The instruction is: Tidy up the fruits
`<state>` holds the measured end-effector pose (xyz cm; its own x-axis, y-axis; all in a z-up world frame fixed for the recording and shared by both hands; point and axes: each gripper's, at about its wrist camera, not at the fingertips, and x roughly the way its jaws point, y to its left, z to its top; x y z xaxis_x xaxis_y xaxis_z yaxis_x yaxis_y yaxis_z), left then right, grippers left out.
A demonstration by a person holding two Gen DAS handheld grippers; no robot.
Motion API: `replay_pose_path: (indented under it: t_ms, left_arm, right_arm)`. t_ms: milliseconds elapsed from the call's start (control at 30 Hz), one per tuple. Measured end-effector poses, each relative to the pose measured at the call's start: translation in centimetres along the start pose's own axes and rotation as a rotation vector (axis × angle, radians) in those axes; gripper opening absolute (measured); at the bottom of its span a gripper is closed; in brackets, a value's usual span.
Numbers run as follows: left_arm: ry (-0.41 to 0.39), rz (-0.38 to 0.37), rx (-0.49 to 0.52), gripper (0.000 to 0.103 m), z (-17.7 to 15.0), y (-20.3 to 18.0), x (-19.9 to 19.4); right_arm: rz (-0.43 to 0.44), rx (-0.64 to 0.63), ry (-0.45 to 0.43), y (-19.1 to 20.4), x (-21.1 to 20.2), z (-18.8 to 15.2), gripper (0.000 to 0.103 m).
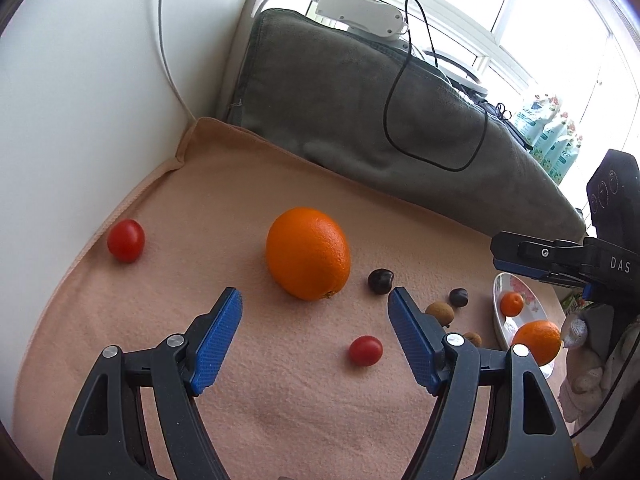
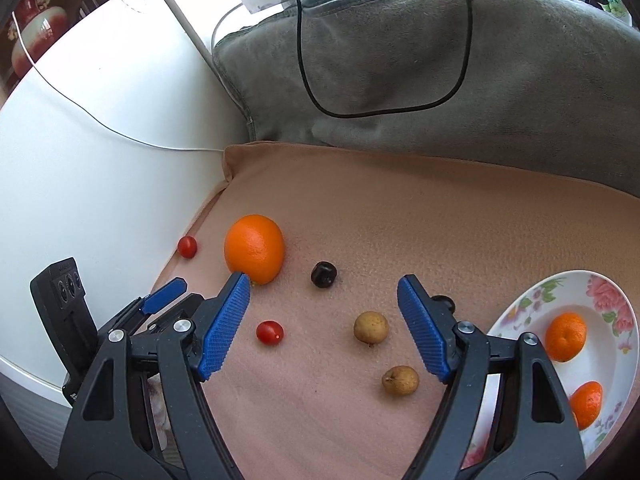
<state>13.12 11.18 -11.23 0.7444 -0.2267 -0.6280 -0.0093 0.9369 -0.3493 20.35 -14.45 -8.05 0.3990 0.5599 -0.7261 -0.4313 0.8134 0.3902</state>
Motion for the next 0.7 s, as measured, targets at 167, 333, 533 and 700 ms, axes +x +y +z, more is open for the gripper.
replay_pose_path:
  t_ms: [167, 333, 533, 700]
  left_arm:
    - [0.017, -0.011, -0.02, 0.075, 0.0, 0.8, 1.2]
    - [0.037, -0.025, -0.043, 0.075, 0.2, 1.3, 2.4]
    - [0.051, -0.045, -0.054, 0.075, 0.7, 1.5, 3.5]
    - [0.064, -0.059, -0.07, 0.075, 1.0, 1.8, 4.2]
  right_arm:
    - [0.037, 0.0, 0.039, 1.0, 2.7, 1.1, 0.079]
    - [0.078, 0.0, 0.087, 1.6, 5.6, 2.0, 0.079]
    - [0.128, 0.022, 0.14, 1.7, 8.9, 2.7, 0.079]
    - [0.163, 0.049, 0.168, 1.4, 10.8, 3.2, 0.079]
